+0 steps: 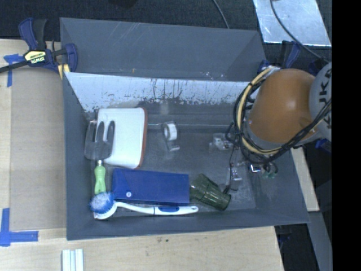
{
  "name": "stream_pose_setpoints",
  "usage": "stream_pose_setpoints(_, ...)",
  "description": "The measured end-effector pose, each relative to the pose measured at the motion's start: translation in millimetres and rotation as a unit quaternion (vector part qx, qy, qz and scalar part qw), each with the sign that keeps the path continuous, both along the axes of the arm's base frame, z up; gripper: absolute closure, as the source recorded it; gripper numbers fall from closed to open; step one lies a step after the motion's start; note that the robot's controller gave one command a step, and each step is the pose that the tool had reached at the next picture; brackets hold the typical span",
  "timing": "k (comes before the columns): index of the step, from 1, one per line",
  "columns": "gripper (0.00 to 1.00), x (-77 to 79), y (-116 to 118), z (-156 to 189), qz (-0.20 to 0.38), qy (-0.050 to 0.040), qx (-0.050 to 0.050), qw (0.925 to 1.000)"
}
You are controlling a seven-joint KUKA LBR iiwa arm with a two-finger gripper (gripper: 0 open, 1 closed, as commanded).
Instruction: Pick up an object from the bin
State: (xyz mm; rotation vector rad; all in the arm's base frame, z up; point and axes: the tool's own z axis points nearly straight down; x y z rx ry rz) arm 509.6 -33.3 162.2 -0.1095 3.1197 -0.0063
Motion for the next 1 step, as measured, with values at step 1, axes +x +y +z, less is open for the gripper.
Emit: stream_pose_setpoints(1, 0.00, -7.4, 2.6, -12.0, 0.003, 0.0038, 0.000, 1.0000)
